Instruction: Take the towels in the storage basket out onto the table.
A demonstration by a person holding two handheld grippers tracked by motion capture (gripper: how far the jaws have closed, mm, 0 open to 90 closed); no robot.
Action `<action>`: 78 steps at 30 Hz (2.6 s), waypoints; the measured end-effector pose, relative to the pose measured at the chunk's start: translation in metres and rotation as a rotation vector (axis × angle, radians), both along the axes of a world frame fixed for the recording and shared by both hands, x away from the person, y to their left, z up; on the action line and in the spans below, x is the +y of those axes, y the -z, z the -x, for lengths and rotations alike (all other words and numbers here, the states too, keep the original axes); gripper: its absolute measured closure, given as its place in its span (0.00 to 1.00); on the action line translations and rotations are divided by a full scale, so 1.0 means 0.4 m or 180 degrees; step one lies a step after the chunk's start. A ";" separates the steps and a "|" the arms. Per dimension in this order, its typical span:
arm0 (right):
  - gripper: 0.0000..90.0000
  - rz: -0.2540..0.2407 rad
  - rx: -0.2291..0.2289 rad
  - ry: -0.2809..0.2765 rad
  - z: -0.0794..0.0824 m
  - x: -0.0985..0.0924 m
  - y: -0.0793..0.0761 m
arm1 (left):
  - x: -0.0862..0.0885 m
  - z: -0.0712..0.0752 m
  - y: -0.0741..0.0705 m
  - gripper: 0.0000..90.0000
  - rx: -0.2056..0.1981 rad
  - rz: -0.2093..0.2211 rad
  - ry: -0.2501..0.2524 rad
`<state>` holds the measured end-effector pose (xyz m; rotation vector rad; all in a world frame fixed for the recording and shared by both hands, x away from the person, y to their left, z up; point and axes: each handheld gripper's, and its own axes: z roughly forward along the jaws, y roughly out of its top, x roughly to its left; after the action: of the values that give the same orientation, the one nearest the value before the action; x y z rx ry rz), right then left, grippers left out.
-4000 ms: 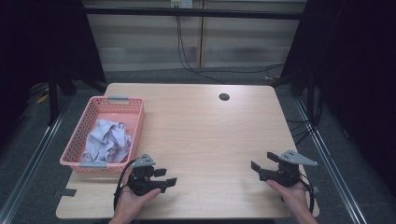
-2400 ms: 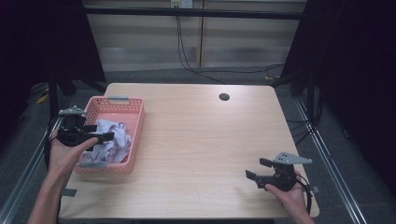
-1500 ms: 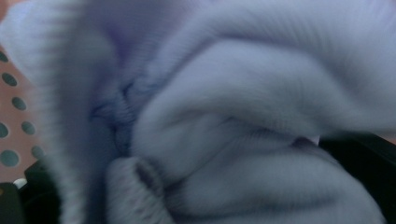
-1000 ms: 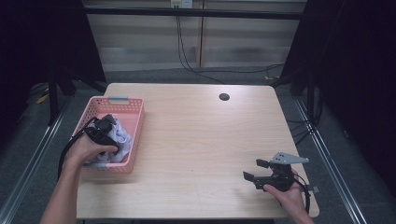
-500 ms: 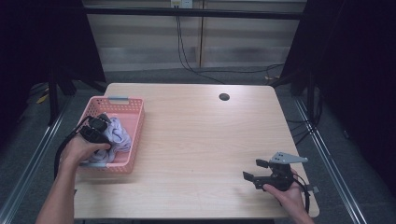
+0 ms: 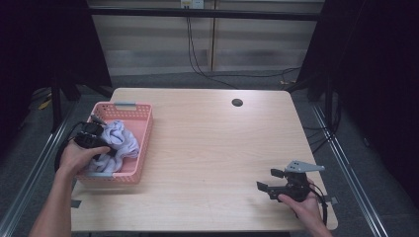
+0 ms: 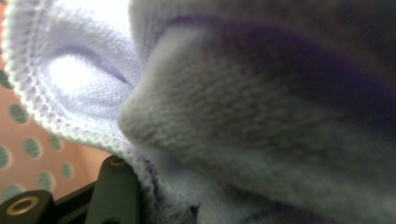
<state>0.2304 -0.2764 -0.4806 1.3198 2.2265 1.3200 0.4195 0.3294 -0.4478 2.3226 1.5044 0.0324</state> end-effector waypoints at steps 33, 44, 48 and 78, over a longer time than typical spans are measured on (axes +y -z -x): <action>0.20 -0.0058 0.0011 0.0003 0.003 -0.006 -0.006 | 0.034 0.059 -0.138 0.50 -0.0697 0.0824 -0.0035; 0.20 -0.0063 0.0024 0.0017 -0.001 -0.005 -0.003 | 0.014 0.081 -0.174 0.50 -0.0962 0.0933 0.0014; 0.20 -0.0057 0.0024 0.0002 0.000 -0.005 -0.004 | 0.012 0.094 -0.189 0.49 -0.1044 0.0952 0.0032; 0.20 -0.0051 0.0012 -0.0038 0.003 -0.008 -0.007 | -0.232 0.162 -0.271 0.49 -0.1287 0.1228 0.0683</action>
<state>0.2291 -0.2794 -0.4777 1.3175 2.2344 1.3431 0.3545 0.2365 -0.3393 2.0019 0.9637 0.1339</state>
